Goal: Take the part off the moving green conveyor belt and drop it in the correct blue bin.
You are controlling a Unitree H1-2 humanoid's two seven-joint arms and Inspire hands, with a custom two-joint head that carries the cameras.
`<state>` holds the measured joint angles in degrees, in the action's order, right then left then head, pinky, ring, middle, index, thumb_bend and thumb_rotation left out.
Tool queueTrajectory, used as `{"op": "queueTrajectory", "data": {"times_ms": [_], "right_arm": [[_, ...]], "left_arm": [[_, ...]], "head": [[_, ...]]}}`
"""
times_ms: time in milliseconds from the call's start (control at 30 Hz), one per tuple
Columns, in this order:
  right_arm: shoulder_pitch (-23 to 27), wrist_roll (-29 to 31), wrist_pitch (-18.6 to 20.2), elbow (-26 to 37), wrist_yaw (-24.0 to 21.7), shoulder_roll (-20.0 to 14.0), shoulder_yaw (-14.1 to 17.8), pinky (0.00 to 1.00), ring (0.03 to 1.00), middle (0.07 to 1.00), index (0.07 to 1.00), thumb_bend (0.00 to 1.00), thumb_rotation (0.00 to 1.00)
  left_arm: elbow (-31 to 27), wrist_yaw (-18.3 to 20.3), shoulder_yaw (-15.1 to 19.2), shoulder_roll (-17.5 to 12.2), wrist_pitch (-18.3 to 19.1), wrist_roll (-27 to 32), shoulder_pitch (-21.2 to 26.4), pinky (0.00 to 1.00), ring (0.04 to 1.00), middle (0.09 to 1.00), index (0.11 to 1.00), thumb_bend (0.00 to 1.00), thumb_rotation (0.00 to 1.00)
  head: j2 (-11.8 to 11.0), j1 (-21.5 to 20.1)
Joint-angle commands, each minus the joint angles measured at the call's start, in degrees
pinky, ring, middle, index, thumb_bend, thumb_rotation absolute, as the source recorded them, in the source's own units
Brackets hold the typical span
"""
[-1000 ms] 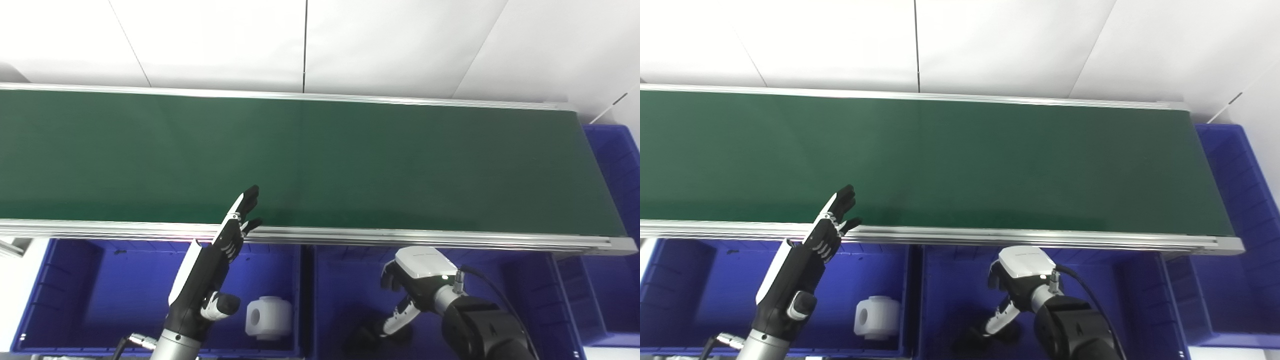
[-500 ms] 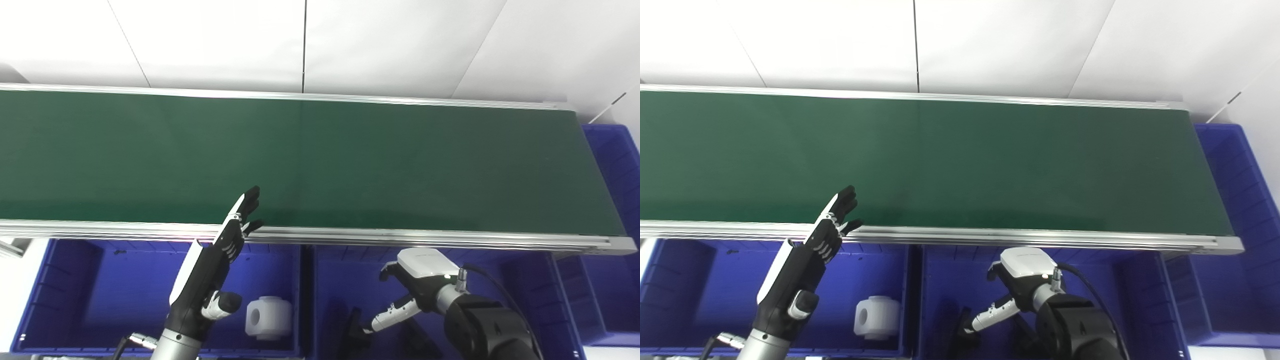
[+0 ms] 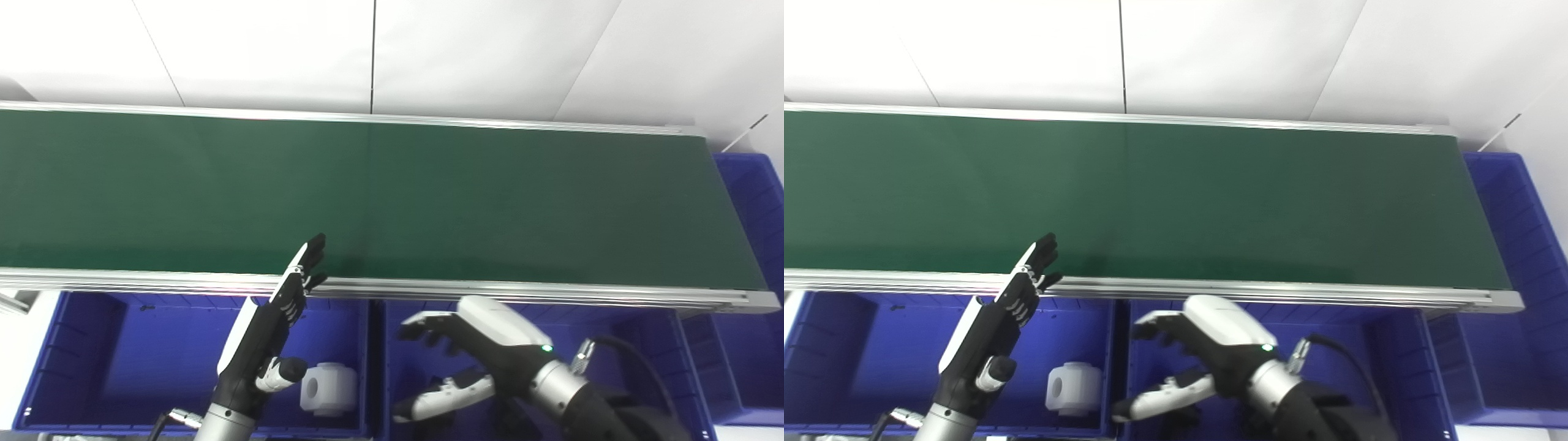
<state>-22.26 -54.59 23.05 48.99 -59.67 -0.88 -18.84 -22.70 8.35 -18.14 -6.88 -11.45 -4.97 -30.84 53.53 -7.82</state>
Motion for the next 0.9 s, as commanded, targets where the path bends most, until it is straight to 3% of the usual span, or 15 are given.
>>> {"op": "queueTrajectory", "data": {"times_ms": [0,33,100,200,267,533,633,767,867], "right_arm": [[-1.97,4.24,-0.73,-0.40,6.39,1.70,0.33,0.58,0.685,0.741,0.740,0.77,0.87],[-3.42,7.94,-2.93,-2.84,11.25,2.74,1.53,0.57,0.669,0.729,0.734,0.77,0.94],[-5.40,14.41,-7.09,-6.96,19.04,3.88,3.33,0.55,0.649,0.707,0.724,0.76,0.95],[-7.31,25.97,-18.99,-15.62,31.39,5.31,6.40,0.57,0.666,0.718,0.737,0.72,0.91],[-7.61,29.17,-25.14,-20.59,37.33,5.65,7.28,0.60,0.692,0.749,0.751,0.73,0.91],[-7.81,26.48,-37.64,-32.38,52.50,5.46,4.41,0.67,0.765,0.812,0.773,0.66,0.92],[-7.65,24.25,-40.55,-34.37,57.79,5.49,3.46,0.75,0.825,0.859,0.816,0.67,0.96],[-7.88,25.66,-42.89,-35.38,61.75,5.11,2.93,0.82,0.876,0.897,0.855,0.67,0.96],[-8.33,27.03,-46.57,-37.02,64.35,4.29,2.57,0.81,0.886,0.914,0.867,0.66,0.94]], "left_arm": [[-0.48,0.03,-0.35,0.41,-2.76,-0.13,0.05,0.92,0.993,1.000,1.000,0.95,0.93],[-0.13,0.00,-0.33,0.38,-3.01,-0.15,0.00,0.92,0.994,1.000,1.000,0.95,0.93],[0.64,-0.05,-0.25,0.27,-3.74,-0.20,-0.04,0.92,0.998,1.000,1.000,0.96,0.93],[1.14,-0.34,0.12,0.20,-4.19,-0.43,-0.33,0.91,0.990,1.000,1.000,0.96,0.93],[1.30,-0.01,0.14,-0.27,-4.70,-0.27,-0.44,0.91,0.994,1.000,1.000,0.95,0.94],[2.84,0.56,1.07,-1.89,-6.08,1.56,-0.55,0.94,1.000,1.000,1.000,0.96,0.94],[2.67,0.54,1.17,-1.85,-5.41,2.08,-0.79,0.95,1.000,1.000,1.000,0.98,0.94],[1.85,0.41,0.87,-1.57,-4.88,1.34,-1.17,0.95,0.995,1.000,1.000,1.00,0.95],[2.48,0.63,0.76,-1.80,-5.50,1.61,-1.09,0.94,0.999,1.000,1.000,0.97,0.94]], "head": [[-0.55,0.88],[-0.87,1.42],[-1.60,2.14],[-2.36,1.47],[-3.30,0.23],[-5.69,-6.33],[-5.04,-6.16],[-4.06,-4.76],[-4.16,-4.38]]}}
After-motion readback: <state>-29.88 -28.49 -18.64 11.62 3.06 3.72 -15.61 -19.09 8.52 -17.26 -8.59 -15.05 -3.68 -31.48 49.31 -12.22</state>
